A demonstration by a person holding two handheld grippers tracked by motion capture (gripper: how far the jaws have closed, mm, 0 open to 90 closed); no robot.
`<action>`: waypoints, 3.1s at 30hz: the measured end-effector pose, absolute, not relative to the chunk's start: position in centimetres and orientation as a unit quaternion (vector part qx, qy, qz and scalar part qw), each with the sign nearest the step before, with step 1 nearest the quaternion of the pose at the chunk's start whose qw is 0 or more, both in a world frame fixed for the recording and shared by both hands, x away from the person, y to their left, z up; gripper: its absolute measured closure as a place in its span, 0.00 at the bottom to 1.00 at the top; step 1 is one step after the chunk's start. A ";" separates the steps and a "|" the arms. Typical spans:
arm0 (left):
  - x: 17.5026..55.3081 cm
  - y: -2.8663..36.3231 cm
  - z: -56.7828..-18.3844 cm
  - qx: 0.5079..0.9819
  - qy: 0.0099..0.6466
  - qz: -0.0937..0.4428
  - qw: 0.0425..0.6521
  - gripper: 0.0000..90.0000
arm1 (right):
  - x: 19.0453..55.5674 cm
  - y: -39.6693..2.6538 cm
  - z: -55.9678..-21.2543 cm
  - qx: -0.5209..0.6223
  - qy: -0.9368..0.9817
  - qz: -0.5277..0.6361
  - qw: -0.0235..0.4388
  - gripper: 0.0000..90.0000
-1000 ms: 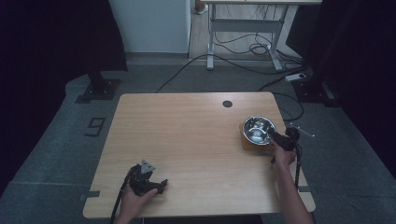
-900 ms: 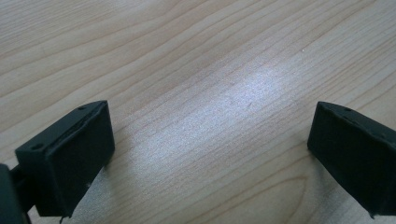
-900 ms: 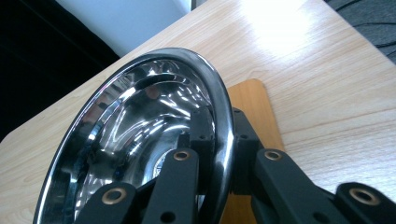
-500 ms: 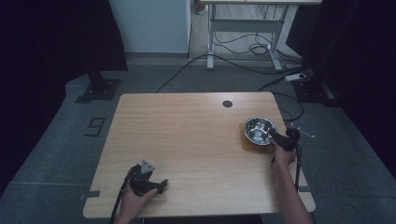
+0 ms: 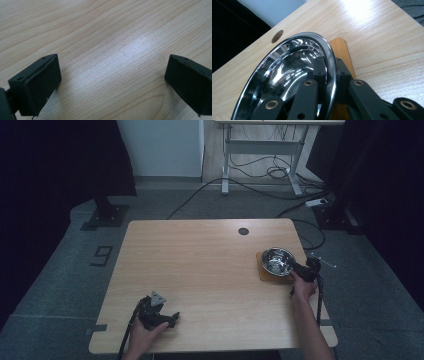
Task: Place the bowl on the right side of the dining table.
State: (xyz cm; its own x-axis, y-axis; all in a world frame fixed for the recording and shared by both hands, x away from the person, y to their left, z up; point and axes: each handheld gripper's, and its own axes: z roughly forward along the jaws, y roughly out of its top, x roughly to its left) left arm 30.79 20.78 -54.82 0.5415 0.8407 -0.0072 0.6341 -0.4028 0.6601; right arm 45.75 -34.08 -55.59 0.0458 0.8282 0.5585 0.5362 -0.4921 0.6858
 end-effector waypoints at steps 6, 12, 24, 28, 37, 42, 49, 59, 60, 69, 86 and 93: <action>30.8 20.8 -54.8 0.821 0.449 0.166 0.311 0.00 | 45.8 -34.0 -55.6 0.704 0.489 0.492 0.154 0.86; 30.8 20.8 -54.8 0.821 0.449 0.166 0.311 0.00 | 45.7 -33.7 -55.4 0.696 0.502 0.481 0.178 0.69; 30.8 20.8 -54.8 0.821 0.449 0.165 0.311 0.00 | 44.9 -33.5 -54.7 0.703 0.528 0.425 0.215 0.48; 30.9 20.7 -54.8 0.822 0.448 0.165 0.310 0.00 | 44.0 -34.0 -54.3 0.697 0.517 0.448 0.213 0.46; 31.0 20.7 -54.8 0.822 0.448 0.165 0.311 0.00 | 42.6 -34.1 -53.3 0.685 0.529 0.457 0.207 0.43; 31.0 20.7 -54.8 0.822 0.448 0.165 0.311 0.00 | 41.2 -33.2 -52.2 0.666 0.550 0.453 0.220 0.42; 31.0 20.7 -54.8 0.822 0.447 0.165 0.311 0.00 | 39.6 -31.9 -51.2 0.649 0.567 0.460 0.213 0.41; 30.9 20.7 -54.8 0.823 0.445 0.165 0.312 0.00 | 35.6 -28.3 -49.2 0.592 0.625 0.469 0.200 0.41; 30.9 20.7 -54.8 0.823 0.445 0.165 0.312 0.00 | 35.3 -28.0 -49.1 0.587 0.629 0.471 0.197 0.41; 30.9 20.7 -54.8 0.823 0.445 0.165 0.312 0.00 | 33.9 -23.8 -50.1 0.540 0.678 0.470 0.165 0.41; 30.8 20.7 -54.8 0.823 0.444 0.165 0.312 0.00 | 33.1 -18.5 -54.2 0.477 0.747 0.442 0.135 0.41; 30.8 20.7 -54.8 0.824 0.444 0.165 0.312 0.00 | 33.1 -18.7 -54.5 0.478 0.749 0.438 0.138 0.41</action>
